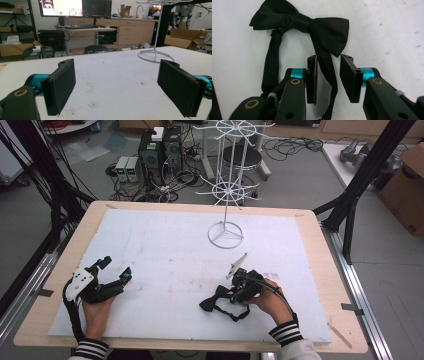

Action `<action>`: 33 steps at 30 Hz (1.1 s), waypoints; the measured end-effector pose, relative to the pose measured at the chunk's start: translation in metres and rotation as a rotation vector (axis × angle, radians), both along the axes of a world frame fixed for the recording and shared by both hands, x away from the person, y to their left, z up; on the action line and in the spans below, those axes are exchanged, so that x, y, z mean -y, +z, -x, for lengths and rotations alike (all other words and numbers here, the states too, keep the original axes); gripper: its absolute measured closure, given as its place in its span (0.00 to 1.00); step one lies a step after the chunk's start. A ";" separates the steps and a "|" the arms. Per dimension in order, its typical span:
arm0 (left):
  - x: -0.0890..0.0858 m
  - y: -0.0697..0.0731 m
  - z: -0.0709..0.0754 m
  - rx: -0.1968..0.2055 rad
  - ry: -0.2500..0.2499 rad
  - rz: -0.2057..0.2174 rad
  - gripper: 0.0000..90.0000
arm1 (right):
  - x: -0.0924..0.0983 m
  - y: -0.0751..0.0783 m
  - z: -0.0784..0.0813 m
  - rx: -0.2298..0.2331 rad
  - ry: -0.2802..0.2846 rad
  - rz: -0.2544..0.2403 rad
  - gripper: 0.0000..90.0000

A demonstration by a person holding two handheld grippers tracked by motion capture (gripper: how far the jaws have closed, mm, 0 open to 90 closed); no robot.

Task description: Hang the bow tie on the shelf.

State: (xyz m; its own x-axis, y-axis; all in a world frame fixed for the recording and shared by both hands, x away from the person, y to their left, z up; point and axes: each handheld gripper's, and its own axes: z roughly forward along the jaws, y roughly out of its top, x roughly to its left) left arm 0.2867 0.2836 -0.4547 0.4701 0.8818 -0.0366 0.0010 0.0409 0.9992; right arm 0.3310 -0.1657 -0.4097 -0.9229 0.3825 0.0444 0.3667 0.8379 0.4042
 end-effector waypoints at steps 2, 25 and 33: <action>0.000 0.000 0.000 0.000 0.002 -0.001 0.17 | -0.001 -0.001 0.000 -0.008 0.008 0.007 0.76; 0.000 0.000 0.000 0.000 0.001 0.000 0.17 | -0.010 -0.002 0.003 -0.003 0.016 0.073 0.98; 0.000 0.000 0.000 0.000 0.001 -0.001 0.17 | -0.008 0.000 0.004 0.021 0.006 0.035 0.99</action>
State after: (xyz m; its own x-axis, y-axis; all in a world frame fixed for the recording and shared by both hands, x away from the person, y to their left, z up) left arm 0.2867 0.2835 -0.4547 0.4689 0.8825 -0.0362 0.0013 0.0403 0.9992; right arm 0.3270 -0.1576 -0.4102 -0.9256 0.3783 0.0118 0.3537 0.8536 0.3825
